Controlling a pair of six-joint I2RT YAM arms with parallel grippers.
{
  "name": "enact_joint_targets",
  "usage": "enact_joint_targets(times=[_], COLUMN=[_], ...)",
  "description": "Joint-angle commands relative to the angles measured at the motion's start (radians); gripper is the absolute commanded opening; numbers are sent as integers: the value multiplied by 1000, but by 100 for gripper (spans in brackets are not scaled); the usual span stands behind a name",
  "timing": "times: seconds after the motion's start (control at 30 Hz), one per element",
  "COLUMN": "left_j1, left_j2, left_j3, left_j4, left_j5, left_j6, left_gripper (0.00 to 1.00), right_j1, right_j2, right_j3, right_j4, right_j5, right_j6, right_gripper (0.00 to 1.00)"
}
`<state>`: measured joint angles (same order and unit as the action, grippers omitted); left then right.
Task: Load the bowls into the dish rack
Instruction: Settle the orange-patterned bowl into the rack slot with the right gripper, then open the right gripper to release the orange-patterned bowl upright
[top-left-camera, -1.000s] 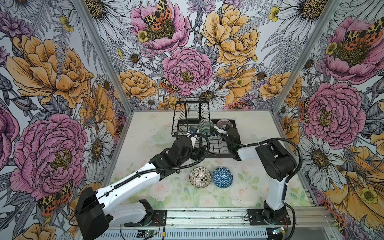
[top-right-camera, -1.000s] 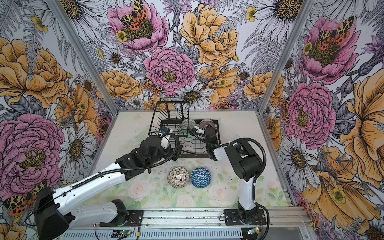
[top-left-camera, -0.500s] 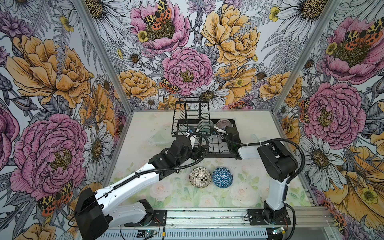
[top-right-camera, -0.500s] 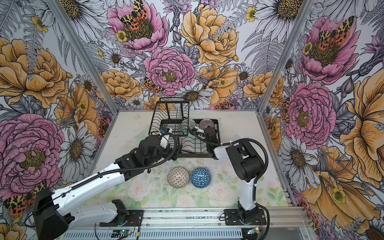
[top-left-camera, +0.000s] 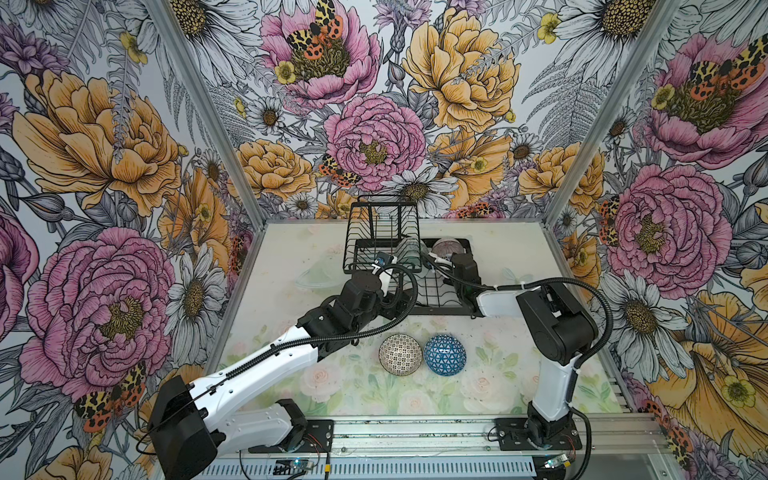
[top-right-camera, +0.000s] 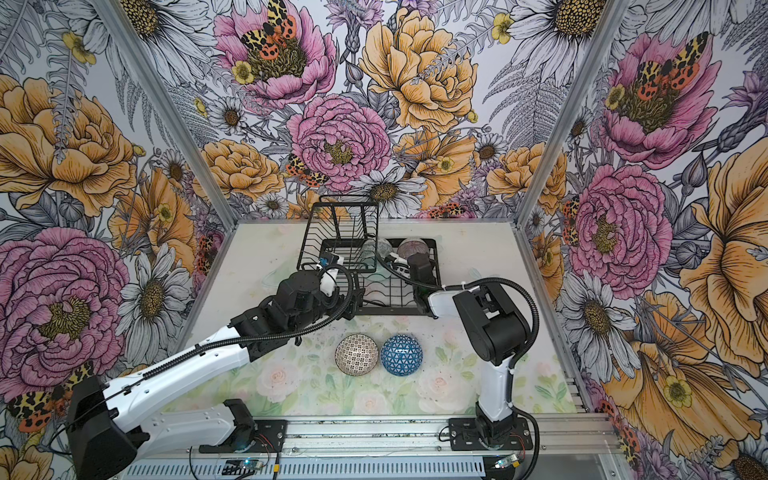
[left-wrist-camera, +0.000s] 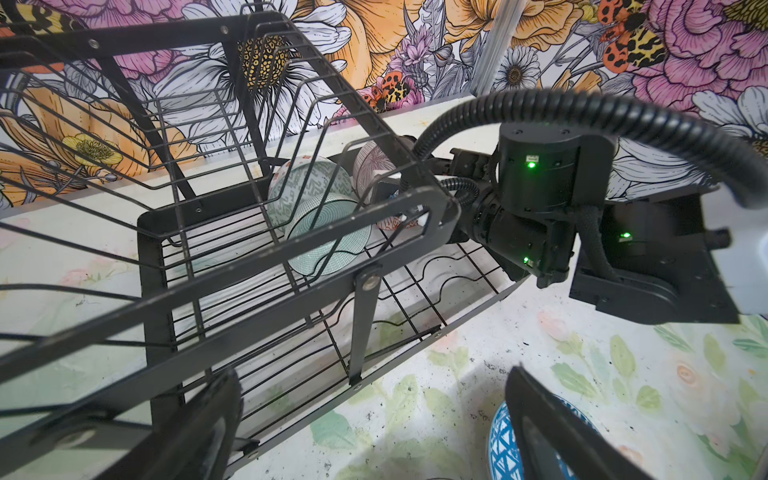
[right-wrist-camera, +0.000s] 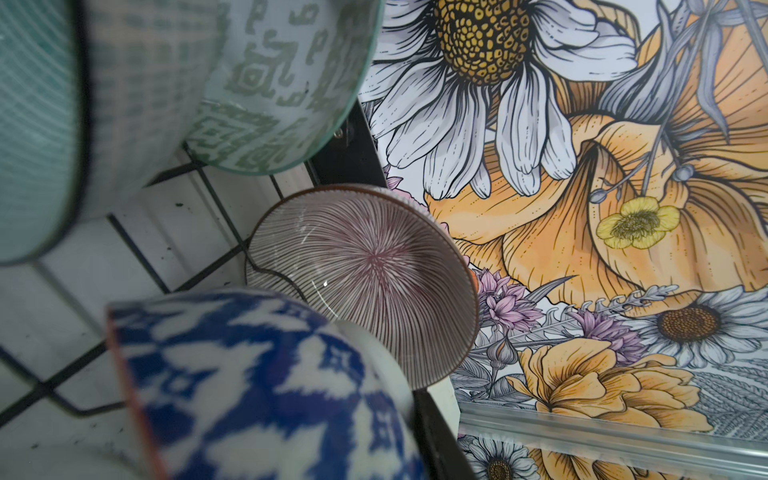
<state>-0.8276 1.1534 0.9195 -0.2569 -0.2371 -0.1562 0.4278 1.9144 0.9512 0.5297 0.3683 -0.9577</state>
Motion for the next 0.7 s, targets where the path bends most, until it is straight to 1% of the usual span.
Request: enact_joint_targets(times=[0.0,0.2,0.4,0.67], left_j1=[9,8,9,11], left_j2=[-20,-23,-30,-33], left_j3=[-16,-14,-17,-11], left_j4=[19,17,13,0], left_j5=[21,21,21,21], left_j6=[8,7,6,6], left_gripper=[99,99,99,99], right_j1=[12,18,14,17], right_j2=[-33,-47,-82,-107], right_j3=[-3,-5,-20,-27], right_j4=[-91,-96,-101,-109], right_j5=[-55,-55,-93,-100], right_j6=[43,55,114,171], right_gripper=[39,48,62,69])
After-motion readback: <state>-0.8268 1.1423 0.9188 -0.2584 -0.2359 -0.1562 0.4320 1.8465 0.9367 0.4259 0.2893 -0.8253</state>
